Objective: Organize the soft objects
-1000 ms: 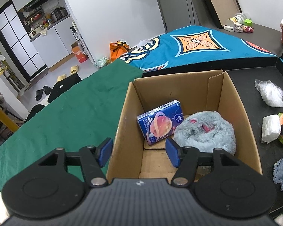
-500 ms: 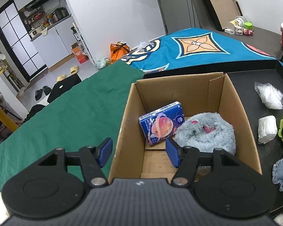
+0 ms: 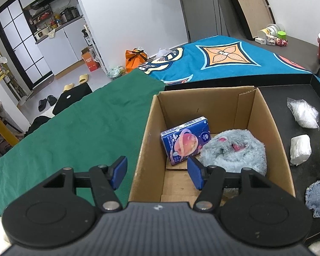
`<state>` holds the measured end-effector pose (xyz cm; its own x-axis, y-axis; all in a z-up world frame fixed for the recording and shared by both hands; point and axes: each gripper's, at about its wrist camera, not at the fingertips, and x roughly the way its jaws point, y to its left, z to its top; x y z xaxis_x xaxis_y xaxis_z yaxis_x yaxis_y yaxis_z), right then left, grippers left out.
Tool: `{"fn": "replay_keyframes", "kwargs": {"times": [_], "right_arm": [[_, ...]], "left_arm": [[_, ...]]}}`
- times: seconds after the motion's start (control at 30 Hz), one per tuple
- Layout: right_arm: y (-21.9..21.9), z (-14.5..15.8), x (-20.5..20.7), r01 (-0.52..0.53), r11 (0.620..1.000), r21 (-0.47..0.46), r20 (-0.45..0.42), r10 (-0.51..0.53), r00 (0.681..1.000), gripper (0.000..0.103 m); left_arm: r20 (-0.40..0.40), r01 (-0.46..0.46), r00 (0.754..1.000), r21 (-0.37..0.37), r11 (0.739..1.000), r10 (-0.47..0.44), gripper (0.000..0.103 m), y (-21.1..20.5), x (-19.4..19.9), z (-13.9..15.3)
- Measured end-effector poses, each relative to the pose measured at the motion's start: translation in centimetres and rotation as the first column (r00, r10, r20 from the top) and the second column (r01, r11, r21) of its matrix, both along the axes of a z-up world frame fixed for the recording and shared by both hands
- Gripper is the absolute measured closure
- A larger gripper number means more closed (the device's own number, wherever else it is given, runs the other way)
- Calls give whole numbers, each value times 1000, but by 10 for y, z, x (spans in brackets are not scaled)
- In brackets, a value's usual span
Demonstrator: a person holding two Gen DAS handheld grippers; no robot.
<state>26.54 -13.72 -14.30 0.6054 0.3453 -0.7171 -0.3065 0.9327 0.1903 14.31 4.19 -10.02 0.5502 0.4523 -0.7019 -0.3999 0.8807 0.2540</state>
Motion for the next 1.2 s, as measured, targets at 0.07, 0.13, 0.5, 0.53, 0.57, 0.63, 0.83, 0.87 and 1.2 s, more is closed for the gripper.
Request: {"fn": "replay_keyframes", "kwargs": {"times": [0.07, 0.13, 0.5, 0.53, 0.57, 0.63, 0.83, 0.87, 1.2], "right_arm": [[3, 6, -1, -4, 1000, 10, 9, 4, 1000, 68], [6, 12, -1, -12, 1000, 21, 20, 12, 1000, 68], [32, 38, -5, -66, 996, 64, 63, 62, 996, 68], [34, 40, -5, -71, 995, 65, 66, 66, 996, 68], [36, 41, -6, -75, 995, 66, 69, 70, 995, 68], [42, 44, -7, -86, 994, 65, 75, 81, 994, 68], [62, 54, -9, -133, 988, 77, 101, 125, 987, 67], [66, 55, -9, -140, 987, 78, 102, 132, 986, 67], [101, 63, -9, -212, 974, 75, 124, 202, 972, 67]], "left_arm": [[2, -4, 1000, -6, 1000, 4, 42, 2, -1, 0], [4, -8, 1000, -13, 1000, 8, 42, 3, -2, 1], [20, -17, 1000, -44, 999, 17, 42, 11, -6, 3], [21, -16, 1000, -48, 999, 17, 42, 12, -7, 4], [23, -15, 1000, -50, 999, 17, 42, 12, -7, 4], [28, -17, 999, -57, 998, 19, 43, 14, -8, 3], [41, -23, 999, -88, 996, 27, 44, 20, -11, 1], [44, -23, 999, -96, 995, 28, 45, 21, -12, 1], [59, -5, 998, -131, 991, 13, 55, 29, -16, -5]]}}
